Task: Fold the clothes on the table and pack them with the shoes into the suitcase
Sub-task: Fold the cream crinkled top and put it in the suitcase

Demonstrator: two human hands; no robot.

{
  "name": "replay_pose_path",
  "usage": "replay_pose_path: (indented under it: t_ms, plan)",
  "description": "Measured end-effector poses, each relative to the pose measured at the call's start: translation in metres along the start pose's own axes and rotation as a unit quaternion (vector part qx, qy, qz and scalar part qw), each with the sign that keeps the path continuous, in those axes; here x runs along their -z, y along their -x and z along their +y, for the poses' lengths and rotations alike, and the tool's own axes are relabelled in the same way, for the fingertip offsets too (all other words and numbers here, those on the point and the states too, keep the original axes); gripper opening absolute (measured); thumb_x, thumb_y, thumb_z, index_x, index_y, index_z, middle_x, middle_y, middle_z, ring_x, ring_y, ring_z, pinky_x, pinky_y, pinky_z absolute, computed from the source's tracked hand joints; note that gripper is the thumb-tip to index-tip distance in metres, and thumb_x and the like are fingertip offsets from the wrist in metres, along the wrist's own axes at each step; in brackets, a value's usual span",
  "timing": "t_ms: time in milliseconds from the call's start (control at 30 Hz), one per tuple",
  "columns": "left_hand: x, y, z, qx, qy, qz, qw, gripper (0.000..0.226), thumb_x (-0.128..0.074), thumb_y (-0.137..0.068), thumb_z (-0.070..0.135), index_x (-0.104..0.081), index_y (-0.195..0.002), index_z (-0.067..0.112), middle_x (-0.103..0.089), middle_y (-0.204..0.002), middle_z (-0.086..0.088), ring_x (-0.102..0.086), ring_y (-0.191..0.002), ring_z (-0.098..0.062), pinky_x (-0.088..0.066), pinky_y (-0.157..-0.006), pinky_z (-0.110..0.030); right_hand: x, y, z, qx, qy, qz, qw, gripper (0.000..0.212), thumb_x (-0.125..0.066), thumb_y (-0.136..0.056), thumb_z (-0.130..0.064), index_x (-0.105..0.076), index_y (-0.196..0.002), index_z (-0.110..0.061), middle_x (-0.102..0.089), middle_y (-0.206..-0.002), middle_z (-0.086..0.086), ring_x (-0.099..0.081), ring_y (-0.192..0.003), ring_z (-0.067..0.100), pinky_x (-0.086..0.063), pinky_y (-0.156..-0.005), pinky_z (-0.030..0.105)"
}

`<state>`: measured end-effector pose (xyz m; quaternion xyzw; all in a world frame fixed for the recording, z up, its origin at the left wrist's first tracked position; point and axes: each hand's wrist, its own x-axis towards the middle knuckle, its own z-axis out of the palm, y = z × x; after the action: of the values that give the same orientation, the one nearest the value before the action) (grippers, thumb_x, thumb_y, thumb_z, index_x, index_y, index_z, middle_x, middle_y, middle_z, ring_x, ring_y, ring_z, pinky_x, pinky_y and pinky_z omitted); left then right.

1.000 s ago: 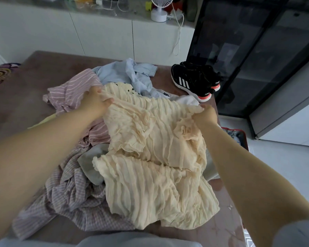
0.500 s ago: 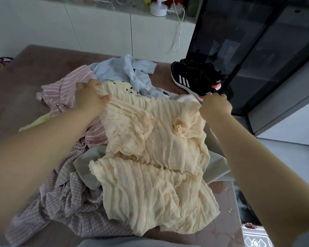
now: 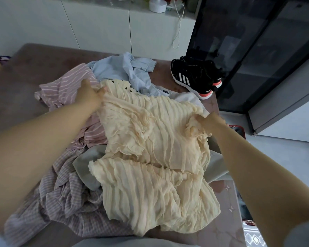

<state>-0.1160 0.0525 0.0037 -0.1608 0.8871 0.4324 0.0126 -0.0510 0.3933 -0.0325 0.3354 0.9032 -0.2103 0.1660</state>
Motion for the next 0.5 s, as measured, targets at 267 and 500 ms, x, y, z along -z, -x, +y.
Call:
replay_pose_path:
  t_ms: [267,500]
  plan:
    - [0.008,0.0,-0.006,0.009,0.076,0.007,0.997,0.03,-0.06,-0.089,0.02,-0.061,-0.114,0.004,-0.061,-0.103,-0.007,-0.055,-0.091,-0.019,-0.041,-0.079,-0.024,0.026,-0.004,-0.004,0.078,0.019,0.041,0.996,0.033,-0.045,-0.094,-0.02,-0.055,-0.117,0.001,-0.059,-0.118,0.021,-0.055,-0.11,0.038,-0.044,-0.087,0.041]
    - [0.008,0.001,0.003,-0.032,0.06,-0.002,0.998,0.027,-0.062,-0.085,0.012,-0.061,-0.11,0.005,-0.061,-0.101,-0.008,-0.054,-0.089,-0.017,-0.042,-0.079,-0.026,0.044,0.024,-0.067,0.192,-0.017,-0.034,0.981,0.032,-0.045,-0.098,-0.022,-0.05,-0.126,-0.008,-0.06,-0.113,0.007,-0.064,-0.091,0.02,-0.049,-0.077,0.025]
